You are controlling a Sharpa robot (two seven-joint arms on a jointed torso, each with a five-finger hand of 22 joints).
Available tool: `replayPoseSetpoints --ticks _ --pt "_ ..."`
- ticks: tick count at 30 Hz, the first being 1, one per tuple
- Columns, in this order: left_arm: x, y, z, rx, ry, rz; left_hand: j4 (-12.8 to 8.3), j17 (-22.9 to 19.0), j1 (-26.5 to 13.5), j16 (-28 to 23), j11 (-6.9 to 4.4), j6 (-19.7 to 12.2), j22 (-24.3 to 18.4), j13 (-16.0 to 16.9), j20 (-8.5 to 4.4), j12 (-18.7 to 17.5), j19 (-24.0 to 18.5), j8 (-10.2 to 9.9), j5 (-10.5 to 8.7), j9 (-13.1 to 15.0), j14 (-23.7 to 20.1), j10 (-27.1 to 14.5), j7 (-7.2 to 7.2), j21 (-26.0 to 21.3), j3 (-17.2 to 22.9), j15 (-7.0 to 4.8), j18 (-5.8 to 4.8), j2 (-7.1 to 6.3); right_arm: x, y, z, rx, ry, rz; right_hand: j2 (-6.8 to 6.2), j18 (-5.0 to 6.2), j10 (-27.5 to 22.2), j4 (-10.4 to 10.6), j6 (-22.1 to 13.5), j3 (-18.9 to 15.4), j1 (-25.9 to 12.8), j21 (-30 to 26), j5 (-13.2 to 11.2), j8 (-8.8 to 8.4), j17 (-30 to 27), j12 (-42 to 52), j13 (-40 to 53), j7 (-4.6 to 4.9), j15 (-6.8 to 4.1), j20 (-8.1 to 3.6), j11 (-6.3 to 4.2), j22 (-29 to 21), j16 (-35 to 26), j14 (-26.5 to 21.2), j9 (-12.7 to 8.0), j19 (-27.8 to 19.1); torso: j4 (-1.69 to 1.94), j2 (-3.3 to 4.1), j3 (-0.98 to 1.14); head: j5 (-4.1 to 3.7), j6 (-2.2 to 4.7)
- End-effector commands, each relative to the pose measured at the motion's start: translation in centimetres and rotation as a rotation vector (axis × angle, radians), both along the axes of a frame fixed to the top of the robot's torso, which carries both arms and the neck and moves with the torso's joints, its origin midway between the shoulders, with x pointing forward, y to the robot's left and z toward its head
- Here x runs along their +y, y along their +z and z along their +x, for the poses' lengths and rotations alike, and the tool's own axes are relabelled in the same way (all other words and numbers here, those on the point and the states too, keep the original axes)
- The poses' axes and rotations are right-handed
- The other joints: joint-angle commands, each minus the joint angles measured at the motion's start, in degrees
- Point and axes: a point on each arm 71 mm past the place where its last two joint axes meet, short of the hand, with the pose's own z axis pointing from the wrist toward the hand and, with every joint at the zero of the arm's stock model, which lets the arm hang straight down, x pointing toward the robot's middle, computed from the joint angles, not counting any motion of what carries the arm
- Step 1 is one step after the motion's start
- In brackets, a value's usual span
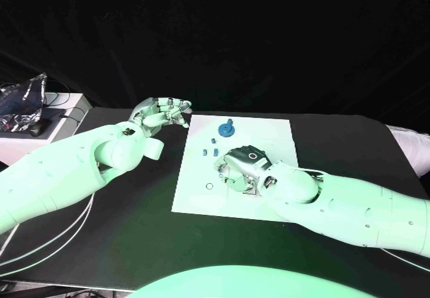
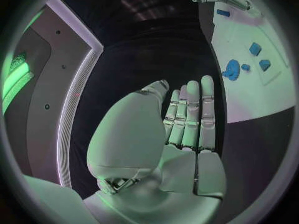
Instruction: Assemble the parts on the task board
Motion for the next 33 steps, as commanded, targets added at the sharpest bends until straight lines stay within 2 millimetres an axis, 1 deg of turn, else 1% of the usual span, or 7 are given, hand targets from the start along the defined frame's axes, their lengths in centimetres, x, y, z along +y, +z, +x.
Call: replayPoseSetpoints --ticks 1,10,14,19,21,26,33 --pt "-0.2 0.0 0.0 0.010 -0.026 -0.012 -0.1 0.1 -0.5 0.1 0.34 -0.6 0.4 -0.1 -0.13 0.3 1.5 0.4 -0.07 -0.1 0.9 -0.2 0.05 0.8 0.9 -0.08 0.81 -0.62 -0.6 0.6 -0.1 -0.012 -0.031 0.078 -0.04 0.48 -0.5 0.0 -0.4 -0.3 0.5 -0.2 -0.1 -0.38 -0.1 0.0 0.0 0.00 0.28 0.24 0.12 6.2 -0.2 2.3 -0.1 0.7 -0.09 -0.05 0.01 -0.13 0.20" --pt "-0.1 -0.1 0.0 0.015 -0.030 -0.010 -0.1 0.0 -0.7 -0.3 0.36 -0.7 0.5 -0.1 -0.13 0.4 1.5 0.6 -0.09 -0.1 0.5 -0.2 0.05 0.9 1.2 -0.03 0.74 -0.85 -3.8 2.4 1.0 0.051 -0.115 0.154 0.47 0.52 1.6 0.4 -0.5 -0.9 1.4 -0.4 0.9 -0.80 -0.4 0.9 0.5 0.48 -0.01 0.10 -0.30 6.1 -0.3 2.3 -0.6 0.9 -0.24 -0.15 0.00 -0.60 0.79" --pt "-0.1 -0.1 0.0 0.015 -0.029 -0.010 -0.1 -0.1 -0.7 -0.3 0.36 -0.7 0.5 -0.1 -0.13 0.4 1.5 0.6 -0.08 -0.1 0.4 -0.2 0.04 0.9 1.3 -0.02 0.73 -0.85 -4.7 2.7 1.5 0.099 -0.133 0.164 0.70 0.43 3.8 0.5 1.3 -0.2 1.9 0.0 1.3 0.01 -0.2 1.5 0.8 0.86 -0.23 -0.08 -0.52 6.2 -0.2 2.4 -0.4 1.1 -0.22 -0.09 -0.03 -0.85 1.09" --pt "0.0 -0.2 0.0 0.016 -0.027 -0.009 -0.1 -0.1 -0.7 -0.4 0.36 -0.7 0.5 -0.1 -0.13 0.4 1.4 0.6 -0.08 -0.1 0.3 -0.2 0.04 0.8 1.4 -0.02 0.73 -0.87 -5.0 2.9 1.5 0.116 -0.135 0.176 0.78 0.33 5.4 0.4 1.8 0.8 2.4 0.5 1.5 0.20 -0.1 1.7 0.9 0.96 -0.38 -0.23 -0.70 6.4 -0.1 2.4 -0.4 1.2 -0.18 -0.04 0.10 -0.69 1.11" --pt "0.0 -0.2 0.0 0.016 -0.028 -0.009 -0.1 -0.1 -0.7 -0.4 0.36 -0.7 0.5 -0.1 -0.13 0.4 1.4 0.6 -0.08 -0.1 0.3 -0.2 0.04 0.8 1.4 -0.02 0.73 -0.87 -4.9 3.0 1.4 0.116 -0.130 0.174 0.69 0.27 5.9 0.2 1.9 1.1 2.7 0.8 1.6 0.22 -0.1 1.7 0.9 0.93 -0.44 -0.27 -0.77 6.5 0.0 2.5 -0.5 1.3 -0.08 -0.09 0.02 -0.79 1.07" --pt "0.0 -0.2 0.0 0.016 -0.029 -0.010 -0.1 -0.1 -0.7 -0.5 0.35 -0.7 0.5 -0.1 -0.13 0.4 1.4 0.6 -0.07 -0.1 0.3 -0.2 0.03 0.8 1.5 -0.02 0.73 -0.87 -4.7 3.0 1.4 0.112 -0.121 0.157 0.62 0.28 6.3 0.1 2.1 1.3 2.8 0.8 1.8 0.27 -0.1 1.8 0.9 0.92 -0.49 -0.32 -0.84 6.5 -0.1 2.5 -0.5 1.3 -0.12 -0.07 -0.08 -0.80 1.06" --pt "0.0 -0.2 0.0 0.015 -0.028 -0.010 -0.1 -0.1 -0.7 -0.5 0.35 -0.7 0.5 -0.1 -0.13 0.4 1.4 0.6 -0.07 -0.1 0.3 -0.2 0.03 0.8 1.5 -0.02 0.73 -0.87 -4.3 2.9 1.4 0.100 -0.113 0.135 0.49 0.28 6.6 -0.1 2.2 1.6 3.0 0.8 1.9 0.31 -0.1 1.8 0.9 0.88 -0.56 -0.36 -0.92 6.5 -0.1 2.5 -0.5 1.4 -0.13 -0.17 -0.11 -0.76 1.10"
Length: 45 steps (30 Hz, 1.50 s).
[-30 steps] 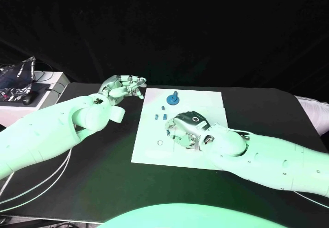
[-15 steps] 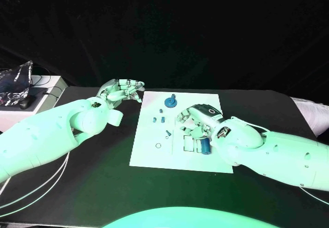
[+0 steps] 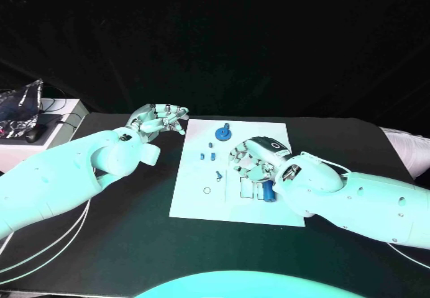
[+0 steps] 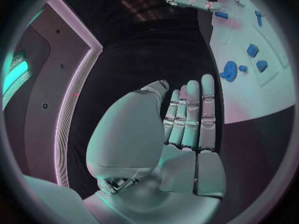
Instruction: Assemble the parts on the task board
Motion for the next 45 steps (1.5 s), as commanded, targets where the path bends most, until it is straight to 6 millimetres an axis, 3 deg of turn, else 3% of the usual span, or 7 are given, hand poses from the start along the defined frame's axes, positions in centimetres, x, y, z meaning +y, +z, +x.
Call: replayPoseSetpoints --ticks 1,17,28,45 --pt "-0.2 0.1 -0.1 -0.005 -0.016 -0.013 0.1 0.0 -0.1 -0.2 0.35 -0.3 0.1 -0.1 0.02 0.2 0.1 0.4 -0.07 -0.1 -0.4 -0.2 0.05 0.2 0.3 0.10 0.73 -0.33 0.4 -0.1 -0.1 0.000 0.025 -0.028 0.18 0.27 0.4 0.1 0.4 0.3 0.6 0.1 0.2 0.35 0.0 0.4 0.1 -0.05 -0.55 -0.35 -0.05 6.5 0.0 2.5 0.0 1.4 -0.02 -0.08 -0.05 0.06 0.02" --pt "-0.1 0.1 -0.1 -0.005 -0.016 -0.013 0.0 -0.1 -0.1 -0.2 0.34 -0.3 0.1 -0.1 0.01 0.2 0.1 0.4 -0.07 -0.1 -0.4 -0.2 0.04 0.2 0.4 0.09 0.73 -0.34 3.2 -1.2 -0.4 -0.020 0.069 -0.133 -0.54 0.35 0.5 0.0 0.3 0.5 0.3 -0.6 -0.1 0.17 -0.5 -0.1 -0.1 0.20 -0.47 -0.34 0.11 6.2 -0.3 2.4 -0.1 1.2 0.01 0.03 0.00 0.22 -0.14" --pt "-0.2 0.1 -0.2 -0.003 -0.019 -0.014 0.0 -0.1 -0.1 -0.3 0.33 -0.3 0.1 -0.1 0.01 0.2 0.0 0.4 -0.07 -0.1 -0.4 -0.2 0.04 0.2 0.5 0.08 0.73 -0.37 5.6 -2.3 -1.0 -0.040 0.112 -0.214 -0.59 0.41 1.0 0.2 0.8 0.6 0.0 -1.1 -1.0 0.33 -0.7 -0.2 0.0 0.13 -0.40 -0.27 0.04 6.1 -0.3 2.3 -0.1 1.1 0.13 0.05 -0.07 0.67 -0.67" --pt "-0.1 0.1 -0.2 -0.001 -0.020 -0.013 0.0 -0.1 -0.1 -0.3 0.33 -0.3 0.1 -0.1 0.01 0.2 0.0 0.4 -0.07 -0.1 -0.4 -0.2 0.04 0.2 0.5 0.08 0.73 -0.37 6.5 -2.6 -0.9 -0.101 0.077 -0.273 -0.88 0.45 1.0 0.1 1.9 0.4 0.0 -1.3 -1.4 0.82 -0.8 0.0 0.3 -0.04 -0.54 -0.32 -0.05 6.0 -0.4 2.3 0.0 1.1 0.04 0.01 0.01 1.08 -1.15"
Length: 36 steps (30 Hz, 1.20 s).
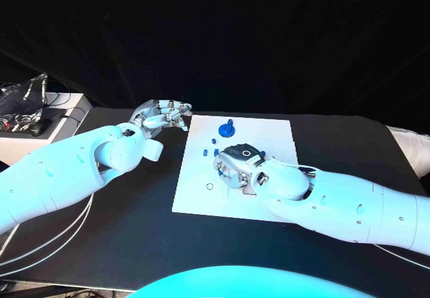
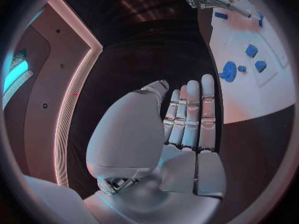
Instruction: Assemble the parts on the task board
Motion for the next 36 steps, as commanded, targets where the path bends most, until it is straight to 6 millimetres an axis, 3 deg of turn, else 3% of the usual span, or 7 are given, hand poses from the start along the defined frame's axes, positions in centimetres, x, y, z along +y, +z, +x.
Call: replayPoseSetpoints --ticks 1,28,36 --pt "-0.2 0.1 -0.1 -0.003 -0.016 -0.013 0.0 -0.1 -0.1 -0.3 0.33 -0.3 0.1 -0.1 0.01 0.3 0.0 0.2 -0.07 0.0 -0.4 -0.2 0.04 0.2 0.5 0.08 0.74 -0.37 0.0 0.0 0.0 -0.043 -0.014 -0.040 -0.44 0.47 0.0 -0.1 0.5 -0.1 -0.1 -0.4 -0.3 0.29 -0.1 0.0 0.1 0.02 -0.34 -0.32 -0.08 6.0 -0.4 2.5 0.1 1.1 -0.02 0.00 0.05 0.07 -0.20" --pt "-0.2 0.1 -0.1 0.002 -0.017 -0.010 0.0 -0.1 -0.3 -0.4 0.35 -0.4 0.1 -0.1 0.00 0.3 0.0 0.4 -0.10 -0.1 -0.4 -0.2 0.06 0.2 0.8 0.08 0.74 -0.48 0.4 -1.3 0.4 -0.024 -0.010 -0.087 -0.35 0.45 -0.4 -0.1 1.0 -0.3 -0.1 -0.3 -0.6 0.60 0.1 0.1 0.2 -0.09 -0.35 -0.35 -0.08 6.1 -0.3 2.5 0.1 1.1 -0.07 -0.04 0.04 0.64 -0.99" --pt "-0.2 0.1 -0.1 0.003 -0.018 -0.011 0.0 -0.1 -0.3 -0.4 0.35 -0.4 0.1 -0.1 0.00 0.3 0.0 0.4 -0.10 -0.1 -0.4 -0.2 0.06 0.2 0.8 0.08 0.74 -0.48 0.7 -1.4 0.3 -0.020 0.000 -0.083 0.26 0.43 -0.2 0.0 1.3 -0.2 0.0 -0.2 -0.9 0.81 0.2 0.6 0.5 -0.25 -0.42 -0.40 -0.24 6.1 -0.2 2.5 0.1 1.1 -0.04 -0.02 0.04 0.77 -1.19"
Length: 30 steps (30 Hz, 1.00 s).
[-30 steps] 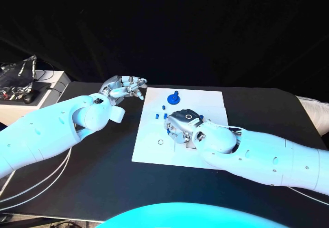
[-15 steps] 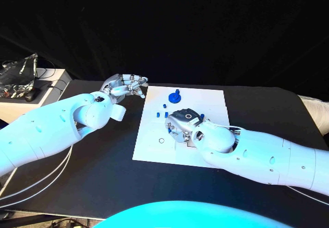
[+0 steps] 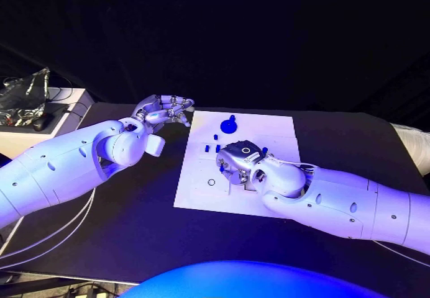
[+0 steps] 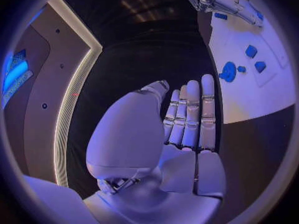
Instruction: Assemble the parts on the task board
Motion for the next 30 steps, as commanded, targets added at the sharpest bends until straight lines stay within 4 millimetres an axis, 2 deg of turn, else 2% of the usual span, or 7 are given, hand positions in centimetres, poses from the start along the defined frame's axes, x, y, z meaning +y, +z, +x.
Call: replayPoseSetpoints --ticks 1,9,12,14,17,30 --pt "-0.3 0.1 0.0 -0.002 -0.017 -0.013 0.0 -0.1 -0.3 -0.2 0.35 -0.4 0.1 -0.1 0.00 0.3 0.0 0.4 -0.10 -0.1 -0.4 -0.2 0.07 0.2 0.4 0.08 0.74 -0.48 0.2 -0.4 -0.2 0.009 0.016 -0.025 0.49 0.42 -0.2 0.0 0.6 -0.1 0.1 0.1 -0.3 0.46 0.1 0.6 0.1 -0.13 -0.47 -0.43 -0.31 6.2 0.0 2.5 0.1 1.1 0.03 0.01 -0.03 0.05 -0.02" --pt "-0.3 0.1 -0.1 -0.002 -0.017 -0.012 0.0 -0.1 -0.3 -0.2 0.35 -0.4 0.1 -0.1 0.00 0.3 0.0 0.4 -0.10 -0.1 -0.4 -0.2 0.07 0.2 0.4 0.08 0.74 -0.48 0.3 -0.5 -0.3 0.018 0.019 -0.028 1.57 0.41 0.2 0.1 1.5 0.1 0.3 0.2 -0.3 1.01 0.0 1.3 0.5 -0.52 -0.74 -0.61 -0.64 6.2 0.0 2.5 0.3 1.2 0.00 -0.01 -0.04 0.09 -0.24" --pt "-0.3 0.1 -0.1 0.000 -0.018 -0.012 0.0 -0.1 -0.3 -0.2 0.35 -0.4 0.1 -0.1 0.00 0.3 0.0 0.4 -0.10 -0.1 -0.4 -0.2 0.07 0.2 0.4 0.08 0.74 -0.48 0.3 -0.6 -0.3 0.024 0.017 -0.026 3.27 0.36 0.5 -0.3 2.3 1.2 1.1 0.6 -0.4 1.57 0.0 2.0 0.9 -0.81 -1.07 -0.90 -1.00 6.4 0.0 2.5 0.5 1.3 -0.01 -0.02 -0.04 0.11 -0.21" --pt "-0.3 0.1 -0.1 0.001 -0.019 -0.012 0.0 -0.1 -0.3 -0.2 0.35 -0.4 0.1 -0.1 0.00 0.3 0.0 0.4 -0.10 -0.1 -0.4 -0.2 0.07 0.2 0.4 0.08 0.74 -0.48 0.2 -0.6 -0.3 0.030 0.011 -0.021 4.70 0.32 0.7 -0.6 2.4 2.3 1.7 0.8 1.2 1.89 -0.1 2.4 1.1 -0.82 -1.20 -1.07 -1.11 6.5 -0.1 2.6 0.7 1.4 -0.03 -0.05 -0.02 0.15 -0.16" --pt "-0.3 0.1 -0.1 0.002 -0.019 -0.012 -0.1 -0.1 -0.3 -0.2 0.35 -0.4 0.1 -0.1 0.00 0.4 0.0 0.4 -0.10 -0.1 -0.3 -0.2 0.07 0.2 0.6 0.08 0.74 -0.50 0.1 -0.7 -0.3 0.037 0.003 -0.013 5.60 0.25 0.9 -1.2 2.4 3.6 2.0 1.2 2.4 2.10 -0.2 2.8 1.3 -0.83 -1.29 -1.19 -1.18 6.7 -0.1 2.5 0.8 1.5 -0.05 -0.03 0.00 0.18 -0.03" --pt "-0.3 0.1 -0.1 0.005 -0.019 -0.011 -0.2 -0.1 -0.2 -0.3 0.33 -0.5 0.1 -0.1 -0.02 0.4 0.0 0.5 -0.08 -0.1 -0.3 -0.3 0.05 0.2 0.8 0.06 0.75 -0.57 -0.7 -0.5 -0.2 0.063 -0.037 0.059 6.12 0.09 1.4 -1.8 2.7 4.9 1.8 2.1 2.6 2.51 -0.7 3.3 1.6 -0.92 -1.42 -1.33 -1.32 7.1 -0.3 2.5 1.1 1.7 -0.05 -0.03 0.04 0.31 -0.15"
